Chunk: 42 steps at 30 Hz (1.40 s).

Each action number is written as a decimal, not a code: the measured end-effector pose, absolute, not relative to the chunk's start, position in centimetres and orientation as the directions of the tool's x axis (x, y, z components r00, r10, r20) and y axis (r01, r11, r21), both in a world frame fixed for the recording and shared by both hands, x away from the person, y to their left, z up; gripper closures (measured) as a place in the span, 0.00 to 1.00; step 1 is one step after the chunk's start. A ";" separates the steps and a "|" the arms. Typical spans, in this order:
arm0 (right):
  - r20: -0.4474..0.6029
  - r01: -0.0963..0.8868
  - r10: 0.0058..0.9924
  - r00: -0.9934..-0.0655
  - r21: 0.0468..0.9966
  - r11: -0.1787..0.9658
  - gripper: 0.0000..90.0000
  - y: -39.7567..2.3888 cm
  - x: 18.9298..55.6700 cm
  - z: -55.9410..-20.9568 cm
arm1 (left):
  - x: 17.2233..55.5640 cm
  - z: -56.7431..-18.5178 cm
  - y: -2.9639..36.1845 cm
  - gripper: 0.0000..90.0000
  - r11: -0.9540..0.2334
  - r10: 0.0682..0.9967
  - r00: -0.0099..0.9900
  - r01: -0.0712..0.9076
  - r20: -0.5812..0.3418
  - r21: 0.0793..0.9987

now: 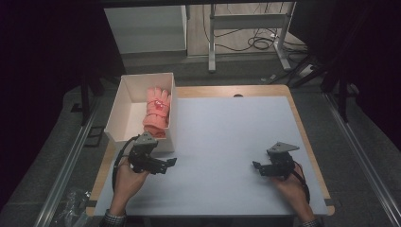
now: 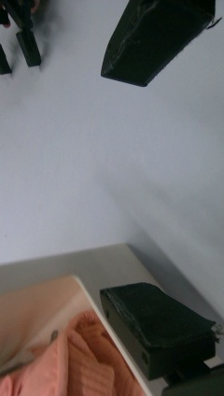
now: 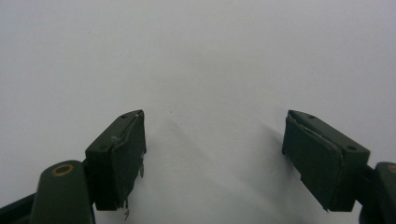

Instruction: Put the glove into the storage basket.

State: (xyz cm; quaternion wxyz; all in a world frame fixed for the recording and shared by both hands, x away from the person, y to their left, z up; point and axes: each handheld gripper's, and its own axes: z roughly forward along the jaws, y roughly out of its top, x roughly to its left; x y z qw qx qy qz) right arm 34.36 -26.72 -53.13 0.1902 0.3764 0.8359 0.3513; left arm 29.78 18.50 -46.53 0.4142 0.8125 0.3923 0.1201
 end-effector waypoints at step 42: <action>-0.053 0.496 0.763 -0.644 0.731 0.470 0.24 -26.7 34.4 -53.1 | 31.7 -51.2 11.0 0.01 -0.413 0.641 0.750 0.519 -0.166 0.748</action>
